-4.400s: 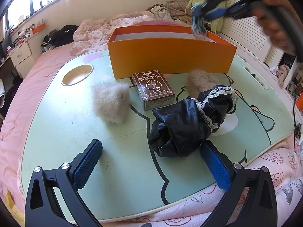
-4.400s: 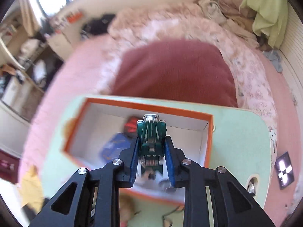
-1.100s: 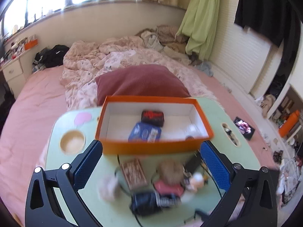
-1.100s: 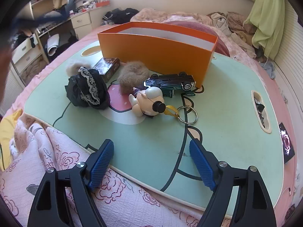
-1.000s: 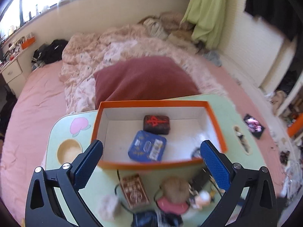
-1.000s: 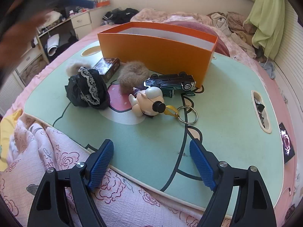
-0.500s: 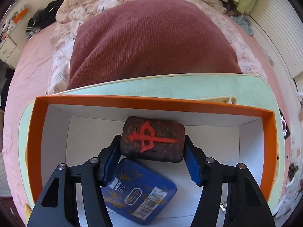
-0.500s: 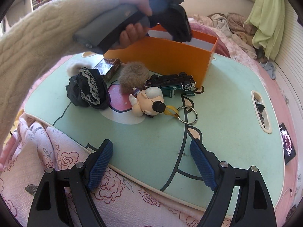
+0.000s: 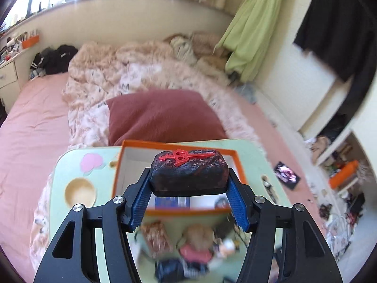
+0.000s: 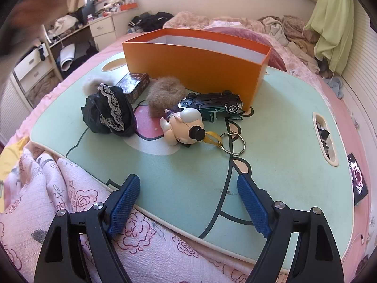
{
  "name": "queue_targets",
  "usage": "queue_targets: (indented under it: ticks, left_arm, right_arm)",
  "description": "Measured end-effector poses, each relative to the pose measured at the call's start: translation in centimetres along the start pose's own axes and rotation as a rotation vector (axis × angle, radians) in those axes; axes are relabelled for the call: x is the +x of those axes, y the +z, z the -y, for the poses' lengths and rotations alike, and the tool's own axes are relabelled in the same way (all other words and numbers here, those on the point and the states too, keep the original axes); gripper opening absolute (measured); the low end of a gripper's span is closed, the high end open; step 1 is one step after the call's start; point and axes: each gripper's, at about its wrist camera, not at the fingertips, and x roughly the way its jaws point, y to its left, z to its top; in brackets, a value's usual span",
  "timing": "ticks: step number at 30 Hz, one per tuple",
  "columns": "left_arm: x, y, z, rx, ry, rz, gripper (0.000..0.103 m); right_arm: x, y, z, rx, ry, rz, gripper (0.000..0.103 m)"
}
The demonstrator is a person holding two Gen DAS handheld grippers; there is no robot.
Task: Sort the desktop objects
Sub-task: 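Carry the dark pouch out and set it on the table, left gripper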
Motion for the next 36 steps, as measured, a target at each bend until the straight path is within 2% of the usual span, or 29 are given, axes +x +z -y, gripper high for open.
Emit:
queue_targets:
  ticks: [3,5,6,10,13,14,15,16,19,22,24,25,26,27,28,29,31,32,33,36]
  left_arm:
    - [-1.9,-3.9,-1.0,0.003,0.088,0.021,0.061]
    - [-1.6,-7.4,-1.3,0.017,0.193,0.004,0.061]
    - [-1.2,-9.1,-1.6,0.01,0.208,-0.015,0.061]
    - [1.4,-14.0,-3.3,-0.075,0.196,-0.115,0.061]
    - [3.6,-16.6,-2.6,-0.036,0.159,-0.182,0.061]
    - [4.2,-16.9,-2.1,-0.008,0.161,-0.196,0.061]
    - [4.5,-16.9,-1.1,0.041,0.198,-0.166,0.061]
    - [4.9,-16.6,-0.7,0.056,0.202,-0.169,0.061]
    - [6.5,-15.6,0.1,0.061,0.174,-0.167,0.062]
    - [7.3,-15.3,0.6,0.094,0.241,-0.168,0.062]
    - [6.6,-15.5,0.8,0.105,0.27,-0.14,0.063]
    - [6.0,-15.6,0.7,0.103,0.284,-0.115,0.067]
    - [5.4,-15.8,0.6,0.096,0.295,-0.09,0.077]
    - [4.7,-15.9,0.3,0.082,0.307,-0.057,0.083]
    - [3.8,-16.6,-0.2,0.07,0.309,-0.038,0.087]
    - [3.7,-16.8,-0.6,0.061,0.302,-0.035,0.088]
    - [4.5,-17.3,-1.1,0.05,0.278,-0.086,0.088]
    - [5.4,-17.6,-1.3,0.048,0.269,-0.135,0.095]
    - [5.5,-17.7,-1.2,0.063,0.277,-0.123,0.102]
    - [5.5,-17.3,-1.3,0.061,0.262,-0.129,0.103]
  right_arm:
    - [0.0,0.0,0.0,0.0,-0.001,0.0,0.085]
    - [0.0,0.0,0.0,0.001,0.0,0.0,0.085]
    - [0.0,0.0,0.0,0.0,0.0,0.0,0.085]
    - [0.0,0.0,0.0,0.001,0.0,0.001,0.085]
    - [0.0,0.0,0.0,0.012,-0.006,0.005,0.085]
    - [0.0,0.0,0.0,0.012,-0.006,0.006,0.085]
    - [0.0,0.0,0.0,0.012,-0.008,0.005,0.085]
    - [0.0,0.0,0.0,0.011,-0.008,0.006,0.085]
    - [0.0,-0.1,0.1,0.013,-0.007,0.007,0.085]
    - [0.1,-0.1,0.1,0.014,-0.007,0.007,0.086]
    - [0.1,-0.1,0.1,0.013,-0.007,0.007,0.086]
    - [0.1,-0.1,0.1,0.013,-0.008,0.007,0.086]
    - [0.1,-0.1,0.1,0.014,-0.008,0.007,0.086]
    - [0.1,-0.1,0.1,0.014,-0.008,0.008,0.086]
    - [0.1,-0.1,0.1,0.015,-0.008,0.008,0.086]
    - [0.1,-0.1,0.1,0.015,-0.008,0.007,0.086]
    - [0.1,-0.1,0.1,0.015,-0.008,0.008,0.086]
    - [0.1,-0.1,0.2,0.015,-0.008,0.008,0.086]
    - [0.1,-0.1,0.2,0.016,-0.008,0.006,0.086]
    - [0.1,-0.3,0.3,0.019,-0.008,0.007,0.086]
